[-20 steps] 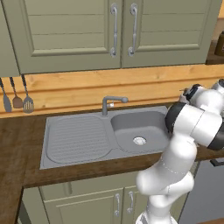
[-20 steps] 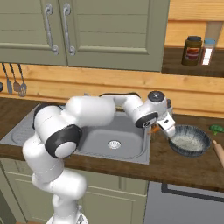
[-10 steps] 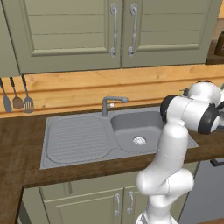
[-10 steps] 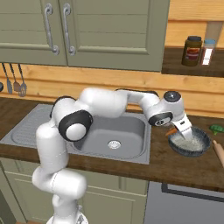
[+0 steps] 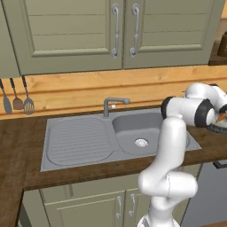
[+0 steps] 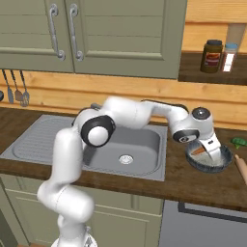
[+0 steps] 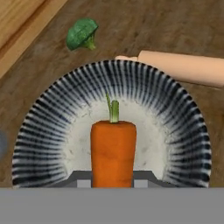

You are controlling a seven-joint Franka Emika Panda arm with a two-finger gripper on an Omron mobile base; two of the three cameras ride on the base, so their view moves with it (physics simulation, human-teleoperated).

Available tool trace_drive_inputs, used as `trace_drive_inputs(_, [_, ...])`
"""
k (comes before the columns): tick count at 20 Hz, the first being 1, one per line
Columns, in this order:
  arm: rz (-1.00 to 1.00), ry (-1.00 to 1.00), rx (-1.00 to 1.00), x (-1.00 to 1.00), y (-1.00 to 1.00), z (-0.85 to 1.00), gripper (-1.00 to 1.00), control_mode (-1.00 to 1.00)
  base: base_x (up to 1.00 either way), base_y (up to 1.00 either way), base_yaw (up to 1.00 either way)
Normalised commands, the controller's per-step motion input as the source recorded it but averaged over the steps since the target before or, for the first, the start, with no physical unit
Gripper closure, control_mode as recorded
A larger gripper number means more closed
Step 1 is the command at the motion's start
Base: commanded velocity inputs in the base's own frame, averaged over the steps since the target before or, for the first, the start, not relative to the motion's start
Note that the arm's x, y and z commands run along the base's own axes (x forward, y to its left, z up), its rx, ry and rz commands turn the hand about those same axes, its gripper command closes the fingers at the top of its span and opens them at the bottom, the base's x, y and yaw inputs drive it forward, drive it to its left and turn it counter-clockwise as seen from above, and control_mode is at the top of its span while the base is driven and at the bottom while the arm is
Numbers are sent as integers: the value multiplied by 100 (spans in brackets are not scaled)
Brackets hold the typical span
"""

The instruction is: Pick the carrot from the sink and place it in the bowl. Then pick the bowl and place it in the microwave. Then close the microwave door and press the start button.

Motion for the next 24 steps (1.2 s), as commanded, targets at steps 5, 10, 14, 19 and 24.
trace_drive_inputs(5, [0,0,0,24,-6,-49,100,-100,0,0,0])
trace_drive_inputs(10, [0,0,0,21,-2,-37,100,-100,0,0,0])
trace_drive_inputs(14, [0,0,0,5,2,-45,-100,-100,0,0,0])
trace_drive_inputs(19, [0,1,0,2,1,-24,-100,-100,0,0,0])
trace_drive_inputs(24, [0,1,0,-1,6,3,-100,-100,0,0,0])
